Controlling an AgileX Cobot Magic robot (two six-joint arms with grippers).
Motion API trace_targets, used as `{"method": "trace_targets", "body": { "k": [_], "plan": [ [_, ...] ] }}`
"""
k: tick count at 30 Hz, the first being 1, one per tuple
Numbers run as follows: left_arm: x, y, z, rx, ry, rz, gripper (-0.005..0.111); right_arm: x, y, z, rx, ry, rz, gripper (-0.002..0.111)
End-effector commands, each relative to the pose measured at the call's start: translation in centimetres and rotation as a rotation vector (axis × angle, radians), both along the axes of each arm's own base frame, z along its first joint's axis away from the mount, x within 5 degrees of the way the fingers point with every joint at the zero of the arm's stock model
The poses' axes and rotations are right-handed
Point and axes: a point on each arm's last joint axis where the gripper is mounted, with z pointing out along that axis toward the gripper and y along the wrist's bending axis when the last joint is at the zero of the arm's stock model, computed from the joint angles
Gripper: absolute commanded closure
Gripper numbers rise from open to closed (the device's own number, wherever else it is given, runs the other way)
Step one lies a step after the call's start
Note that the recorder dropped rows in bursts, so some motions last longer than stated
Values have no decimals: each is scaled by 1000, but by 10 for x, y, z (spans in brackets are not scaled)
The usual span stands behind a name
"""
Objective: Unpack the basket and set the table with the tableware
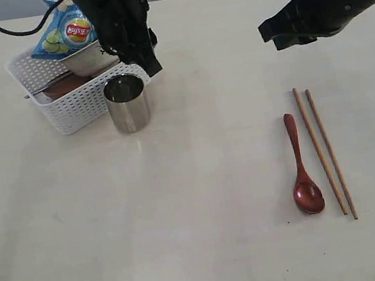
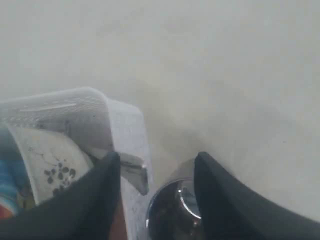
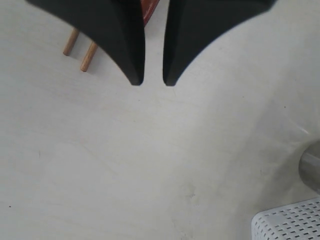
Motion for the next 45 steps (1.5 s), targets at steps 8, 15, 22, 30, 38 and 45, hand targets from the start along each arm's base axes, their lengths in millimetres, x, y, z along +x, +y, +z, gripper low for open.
{"method": "trace_targets", "body": {
  "k": [8,15,22,30,38,45],
  "plan": [
    [17,3,-16,60,-109,68,62,-1,-2,2,-10,-16,1,94],
    [16,4,-18,69,-76,95,87,-1,-2,2,-9,-16,-1,94],
    [15,5,-19,77,-64,100,106,0,-2,2,-9,-19,-2,94],
    [13,2,-19,55,-52,104,107,0,-2,2,-7,-21,-4,94],
    [1,-16,-3,33,-90,56,107,1,-2,3,-7,-35,-9,94],
    [-8,-19,16,8,-117,53,107,1,-2,3,-7,-35,-9,94]
  ]
}}
